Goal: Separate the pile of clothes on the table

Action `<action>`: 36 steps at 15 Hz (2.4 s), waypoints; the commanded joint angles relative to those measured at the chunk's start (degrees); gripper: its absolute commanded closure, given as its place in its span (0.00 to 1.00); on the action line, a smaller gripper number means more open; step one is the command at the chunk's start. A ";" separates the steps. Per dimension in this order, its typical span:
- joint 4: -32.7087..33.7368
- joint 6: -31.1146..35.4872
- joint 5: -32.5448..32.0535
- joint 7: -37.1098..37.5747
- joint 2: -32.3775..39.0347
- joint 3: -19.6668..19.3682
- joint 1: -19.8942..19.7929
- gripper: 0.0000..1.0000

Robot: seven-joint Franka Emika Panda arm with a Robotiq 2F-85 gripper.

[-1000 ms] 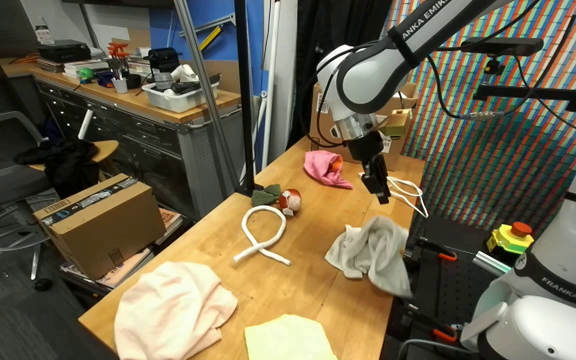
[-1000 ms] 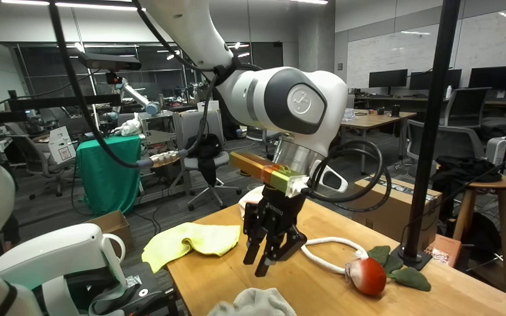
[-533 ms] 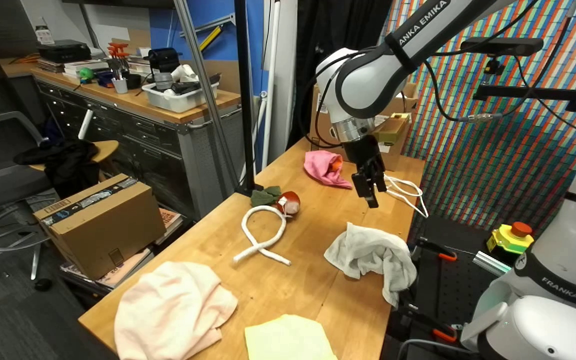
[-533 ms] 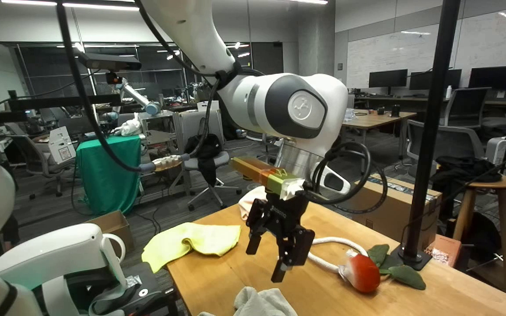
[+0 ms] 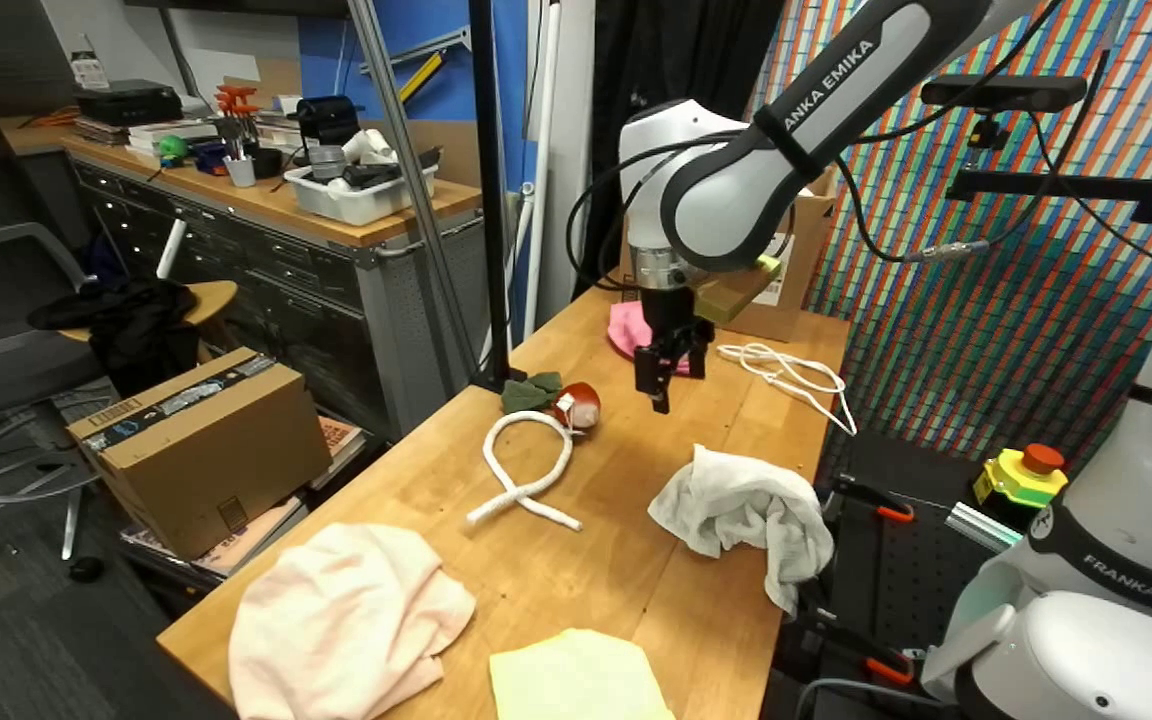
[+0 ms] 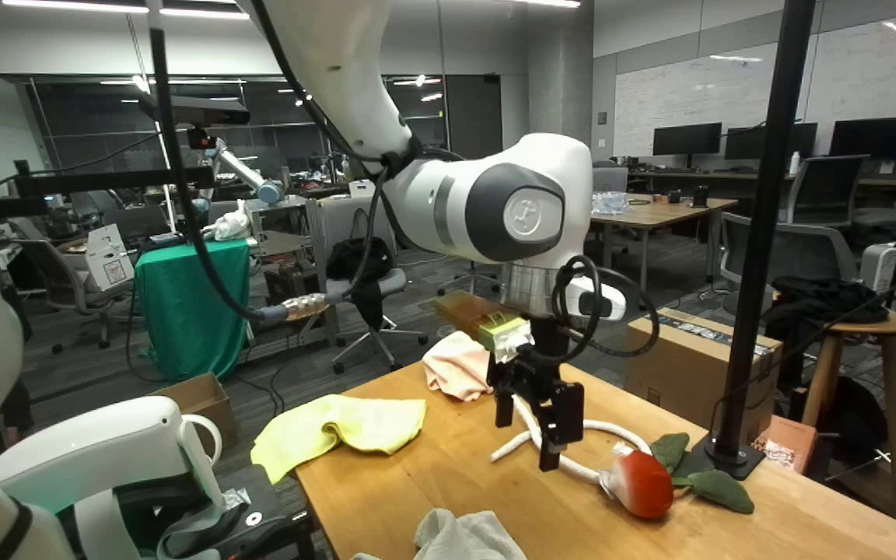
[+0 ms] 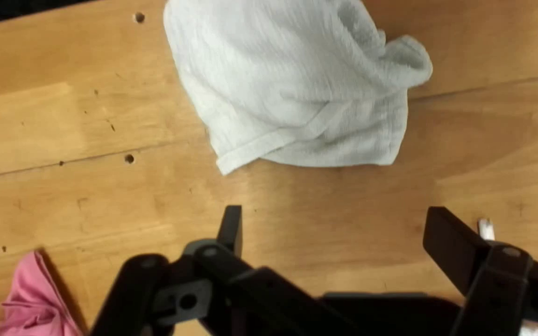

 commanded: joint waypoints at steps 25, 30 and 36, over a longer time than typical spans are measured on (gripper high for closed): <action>-1.76 41.93 -56.76 92.35 21.60 -39.47 40.42 0.00; 4.26 38.68 -57.04 89.48 20.85 -39.02 40.07 0.00; 13.88 34.64 -42.78 71.90 21.49 -26.82 28.82 0.00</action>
